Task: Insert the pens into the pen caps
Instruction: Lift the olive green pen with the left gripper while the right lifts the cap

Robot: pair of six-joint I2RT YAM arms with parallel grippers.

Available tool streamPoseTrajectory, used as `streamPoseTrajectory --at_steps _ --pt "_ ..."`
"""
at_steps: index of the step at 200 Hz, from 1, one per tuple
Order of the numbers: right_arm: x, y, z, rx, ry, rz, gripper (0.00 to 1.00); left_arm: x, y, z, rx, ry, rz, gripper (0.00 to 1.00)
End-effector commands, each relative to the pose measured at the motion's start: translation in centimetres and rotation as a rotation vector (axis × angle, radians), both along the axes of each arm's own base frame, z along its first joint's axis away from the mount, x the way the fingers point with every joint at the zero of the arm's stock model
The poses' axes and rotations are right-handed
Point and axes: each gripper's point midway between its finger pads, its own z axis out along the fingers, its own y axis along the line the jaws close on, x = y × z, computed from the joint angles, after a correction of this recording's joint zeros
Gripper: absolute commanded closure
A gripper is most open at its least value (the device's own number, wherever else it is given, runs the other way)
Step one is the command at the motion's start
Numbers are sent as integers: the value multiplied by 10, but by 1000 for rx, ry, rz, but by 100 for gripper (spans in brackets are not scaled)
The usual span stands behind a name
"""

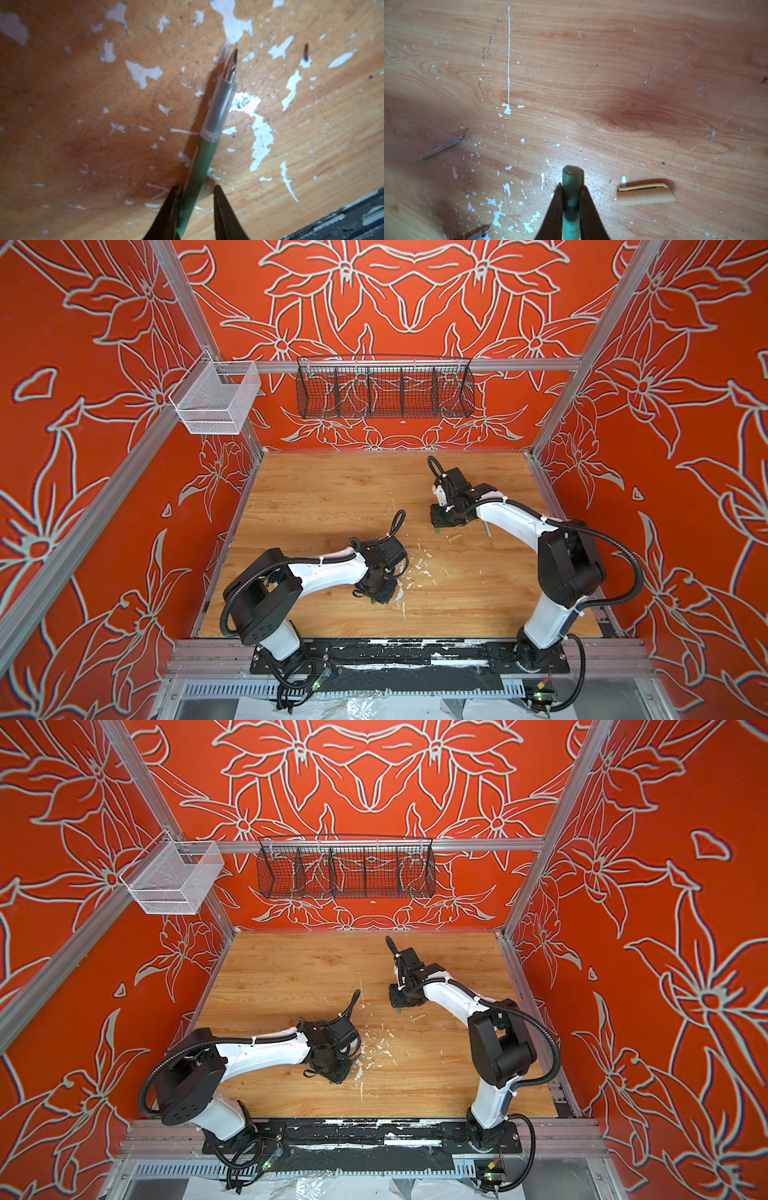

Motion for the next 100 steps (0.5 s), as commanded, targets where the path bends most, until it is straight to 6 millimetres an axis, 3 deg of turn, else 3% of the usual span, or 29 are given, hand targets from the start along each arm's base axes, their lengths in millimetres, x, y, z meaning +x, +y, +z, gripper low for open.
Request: streamPoseTrajectory --at_steps 1,40,100 --pt "-2 -3 9 20 -16 -16 85 -15 13 -13 63 53 6 79" --pt "-3 -4 12 23 -24 -17 85 -9 12 -9 63 29 5 87" --pt "-2 -4 31 76 -75 -35 85 11 -2 14 29 -54 -32 100"
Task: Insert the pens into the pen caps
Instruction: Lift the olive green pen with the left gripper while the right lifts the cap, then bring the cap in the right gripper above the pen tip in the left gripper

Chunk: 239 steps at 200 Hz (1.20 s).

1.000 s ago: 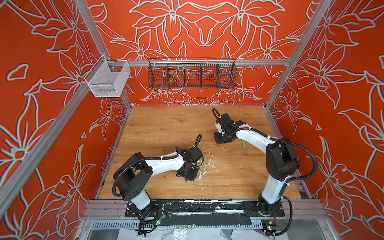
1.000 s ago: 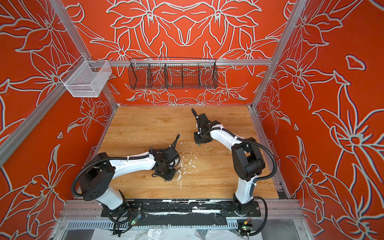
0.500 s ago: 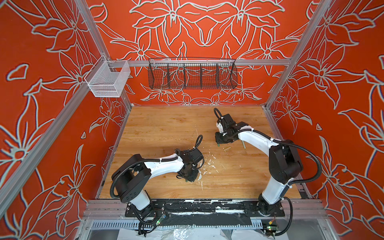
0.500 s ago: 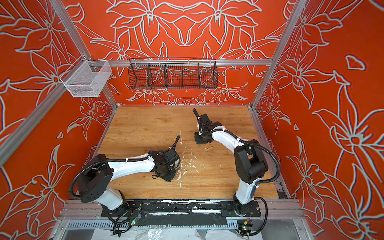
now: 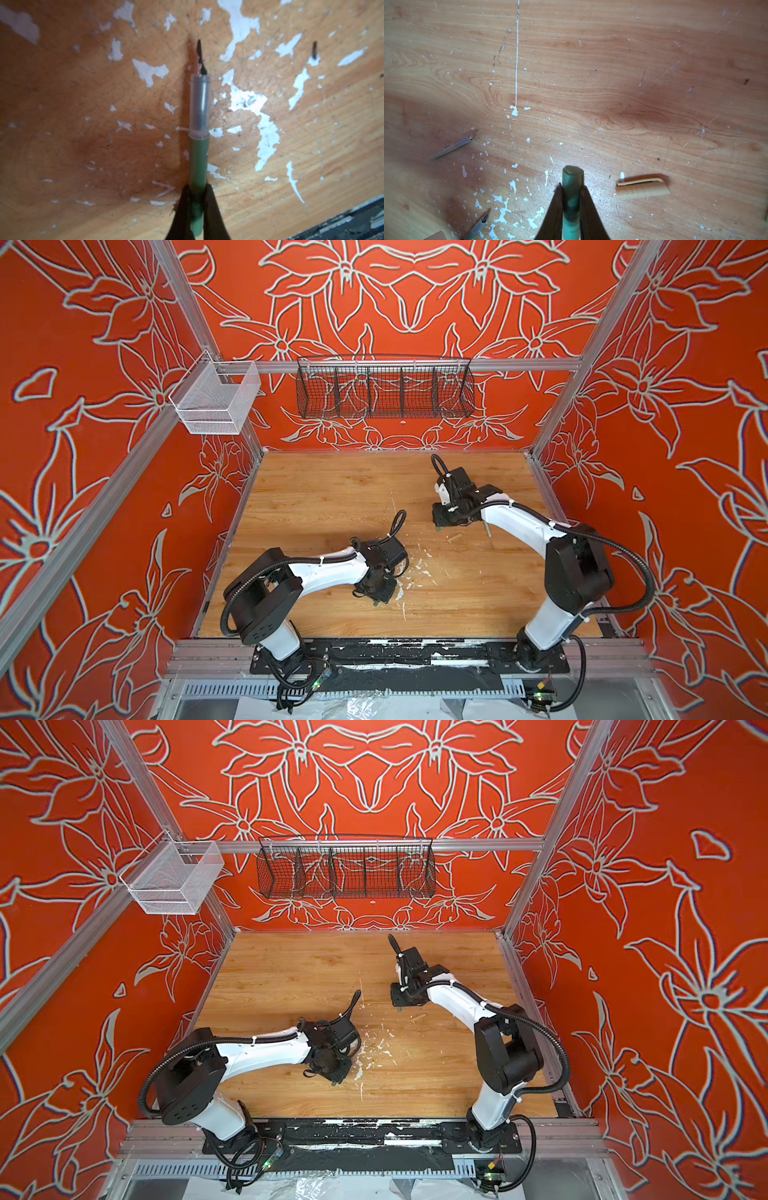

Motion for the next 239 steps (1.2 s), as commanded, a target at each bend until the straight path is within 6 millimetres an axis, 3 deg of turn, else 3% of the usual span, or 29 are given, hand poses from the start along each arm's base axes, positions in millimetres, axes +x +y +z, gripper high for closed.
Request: streamPoseTrajectory --at_steps 1,32,76,125,174,211,239 --pt "-2 0 15 50 -33 -15 85 8 -5 11 5 -36 -29 100" --pt "-7 3 29 111 -73 -12 85 30 -23 38 -40 -136 -75 100" --pt "-15 5 61 233 -146 -38 85 59 -67 78 -241 -294 -137 100" --pt "-27 3 97 367 -227 -74 85 69 -98 103 -383 -356 -188 100" --pt "-38 -4 140 483 -347 -112 85 74 -118 133 -496 -417 -234 100" --pt "-44 -7 156 523 -378 -121 85 75 -122 157 -560 -473 -240 100" --pt "-48 -9 165 548 -395 -131 85 76 -120 164 -571 -499 -234 100"
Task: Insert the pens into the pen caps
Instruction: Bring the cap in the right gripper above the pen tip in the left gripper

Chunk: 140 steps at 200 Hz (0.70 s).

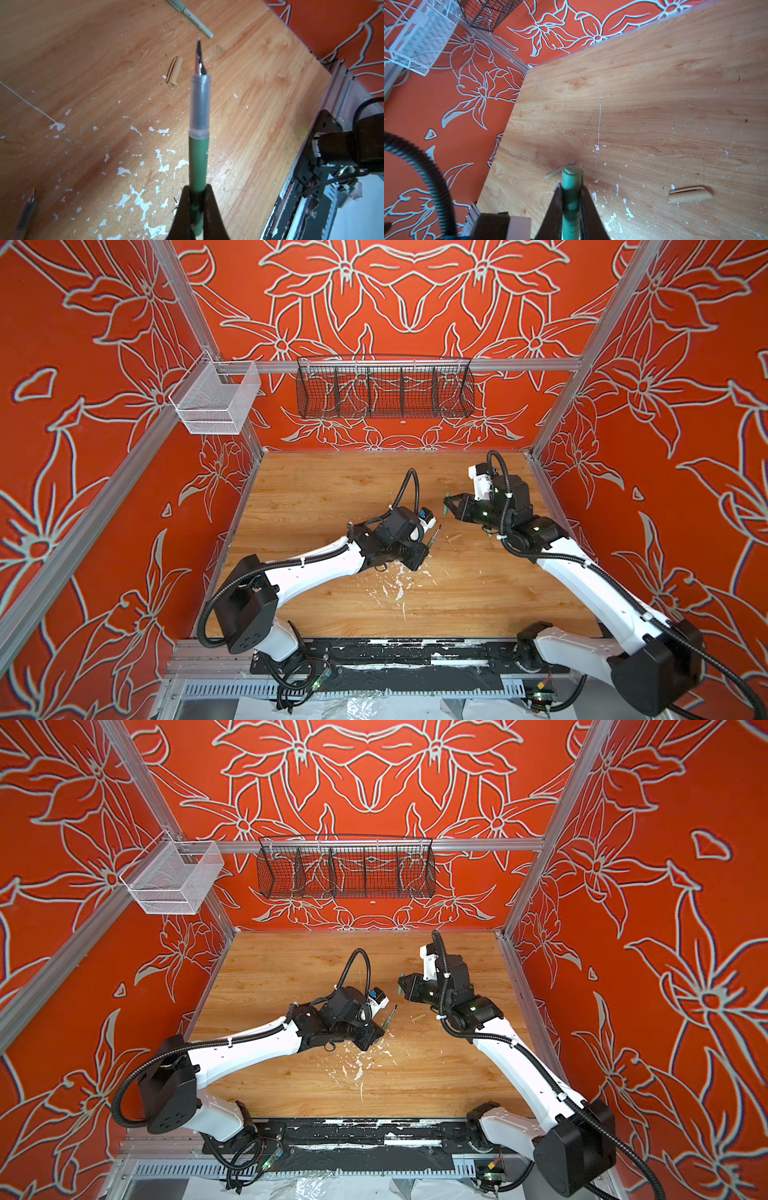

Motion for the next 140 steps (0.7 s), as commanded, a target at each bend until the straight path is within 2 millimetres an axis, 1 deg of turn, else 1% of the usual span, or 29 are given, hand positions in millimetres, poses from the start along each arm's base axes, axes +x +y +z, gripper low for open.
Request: streamPoseTrajectory --at_steps 1,20,39,85,117,140 --pt "-2 -2 9 51 -11 -18 85 -1 -4 21 -55 -54 -19 100" --pt "-3 -2 8 71 -3 -20 85 2 -3 25 -55 -69 -8 100" --pt "-4 -4 10 89 -11 -24 85 3 -2 27 -57 -78 -4 100" --pt "-10 -10 24 119 -40 -39 85 4 2 20 -28 -78 9 100" --pt "-12 -9 22 155 -30 -41 85 4 -1 23 -44 -78 3 100" --pt "-14 -10 17 164 -21 -50 85 5 0 25 -43 -86 7 100"
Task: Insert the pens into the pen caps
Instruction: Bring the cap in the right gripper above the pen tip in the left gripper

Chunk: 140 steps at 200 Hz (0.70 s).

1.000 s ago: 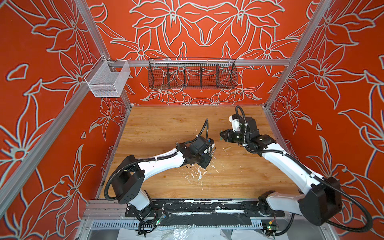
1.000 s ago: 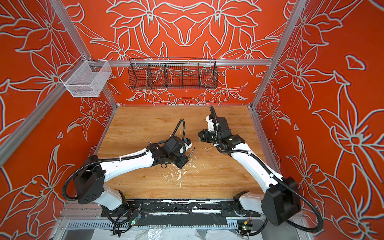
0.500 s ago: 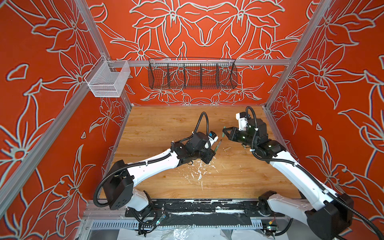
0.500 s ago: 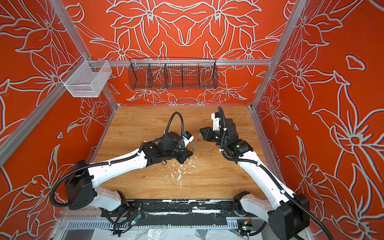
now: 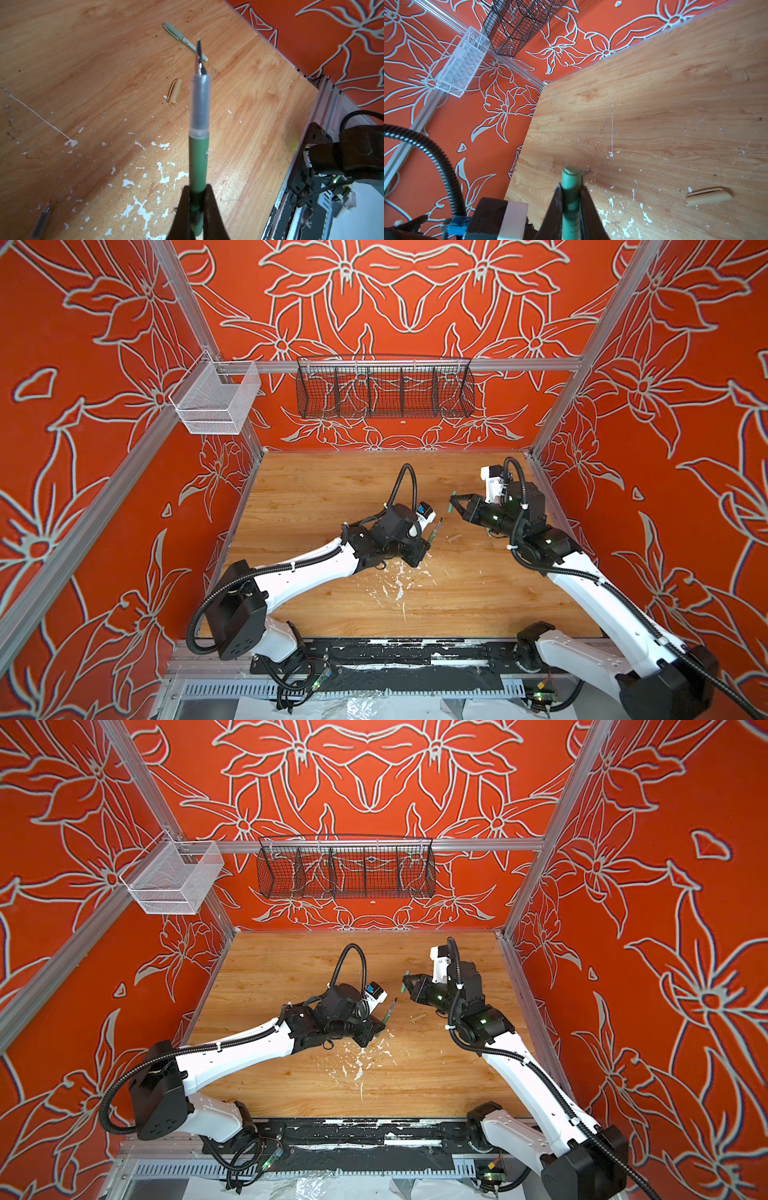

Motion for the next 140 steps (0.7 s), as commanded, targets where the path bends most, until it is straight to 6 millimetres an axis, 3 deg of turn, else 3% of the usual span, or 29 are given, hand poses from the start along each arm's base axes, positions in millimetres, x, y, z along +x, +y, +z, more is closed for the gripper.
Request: streamPoseTrajectory --at_steps 1,140 --pt "-2 -2 0 43 8 -13 85 0 0 9 -11 -36 -6 100" --pt "6 5 -7 80 1 -1 85 -1 -2 14 -23 -30 -18 100"
